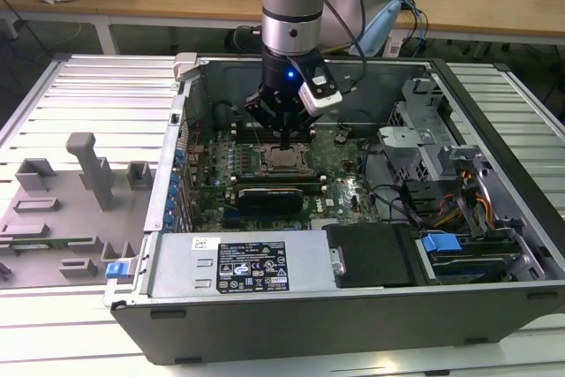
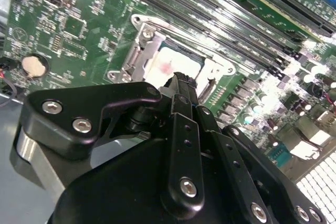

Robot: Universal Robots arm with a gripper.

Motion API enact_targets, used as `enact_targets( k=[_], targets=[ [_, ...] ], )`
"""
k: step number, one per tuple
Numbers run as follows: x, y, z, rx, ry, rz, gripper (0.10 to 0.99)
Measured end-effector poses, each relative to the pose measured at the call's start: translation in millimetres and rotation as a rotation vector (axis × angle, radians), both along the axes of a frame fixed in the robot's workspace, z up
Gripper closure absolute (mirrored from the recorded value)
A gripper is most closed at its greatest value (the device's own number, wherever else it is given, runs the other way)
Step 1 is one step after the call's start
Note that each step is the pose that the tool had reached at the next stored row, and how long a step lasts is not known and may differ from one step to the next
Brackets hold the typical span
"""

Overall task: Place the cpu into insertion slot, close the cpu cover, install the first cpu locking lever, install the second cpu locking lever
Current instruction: 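Install the first cpu locking lever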

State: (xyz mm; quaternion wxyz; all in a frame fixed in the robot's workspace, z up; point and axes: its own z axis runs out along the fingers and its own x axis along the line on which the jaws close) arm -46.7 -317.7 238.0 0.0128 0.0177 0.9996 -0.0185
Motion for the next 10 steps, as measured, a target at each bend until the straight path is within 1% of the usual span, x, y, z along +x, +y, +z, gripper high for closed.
enact_targets(
  k=[1,3,4,5,6,8,10],
  targets=[
    [-3.6,0.1,0.0,0.000,-0.0004,0.000,0.980],
    [-17.5,0.3,0.0,0.000,-0.0020,0.000,0.980],
    [-18.5,0.4,0.2,0.000,-0.0021,0.000,0.980],
    [-18.5,0.3,3.2,0.000,-0.0022,0.000,0.980],
    [-18.5,0.4,7.6,0.000,-0.0023,0.000,0.980],
    [-18.5,0.4,19.1,0.000,-0.0023,0.000,0.980],
    [-18.5,0.4,24.7,0.000,-0.0025,0.000,0.980]
  ],
)
